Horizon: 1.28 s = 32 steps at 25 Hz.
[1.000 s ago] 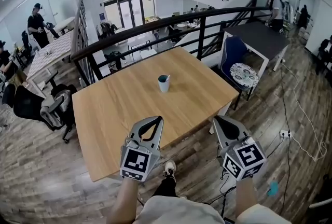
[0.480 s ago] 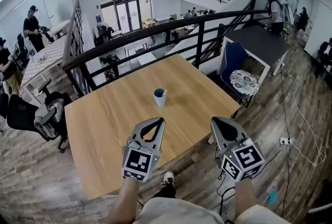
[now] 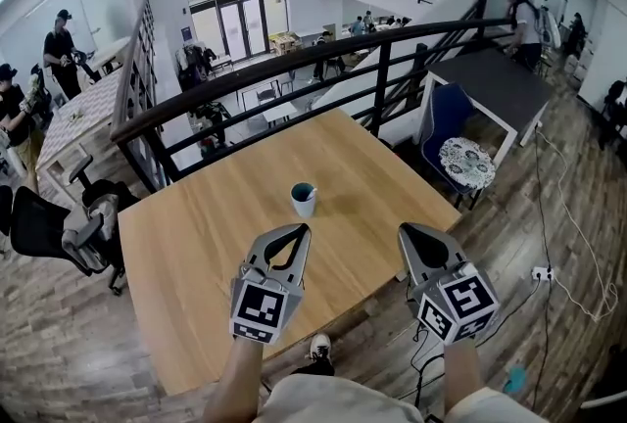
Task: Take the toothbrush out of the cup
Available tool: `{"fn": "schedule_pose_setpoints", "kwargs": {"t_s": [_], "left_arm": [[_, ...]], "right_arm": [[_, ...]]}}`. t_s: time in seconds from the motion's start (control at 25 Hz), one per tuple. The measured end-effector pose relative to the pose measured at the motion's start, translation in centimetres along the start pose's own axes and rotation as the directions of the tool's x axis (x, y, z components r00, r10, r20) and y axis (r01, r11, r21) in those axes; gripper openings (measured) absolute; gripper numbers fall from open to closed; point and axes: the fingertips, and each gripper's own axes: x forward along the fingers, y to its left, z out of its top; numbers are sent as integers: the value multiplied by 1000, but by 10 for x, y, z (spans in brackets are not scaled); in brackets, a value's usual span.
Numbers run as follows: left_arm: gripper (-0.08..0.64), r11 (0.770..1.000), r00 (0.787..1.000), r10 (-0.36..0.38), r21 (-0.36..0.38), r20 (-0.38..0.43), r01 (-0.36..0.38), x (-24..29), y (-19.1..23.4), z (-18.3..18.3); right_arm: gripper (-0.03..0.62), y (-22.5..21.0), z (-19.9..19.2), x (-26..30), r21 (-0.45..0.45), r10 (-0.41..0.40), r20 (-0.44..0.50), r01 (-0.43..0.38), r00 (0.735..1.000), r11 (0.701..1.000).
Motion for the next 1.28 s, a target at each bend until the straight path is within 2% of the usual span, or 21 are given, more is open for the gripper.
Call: {"fn": "schedule_pose_setpoints", "kwargs": {"t_s": [0.84,1.28], "left_arm": [[15,1000,999,-19,-19,-35,19,103,117,-40],[17,997,994,-68,-53,-87,64,128,148,-81]], "right_arm": [[-3,-47,-1,155,33,3,-55,-1,998,999],[-3,-61,-19,203,47,-55,-88,59,995,997]]}}
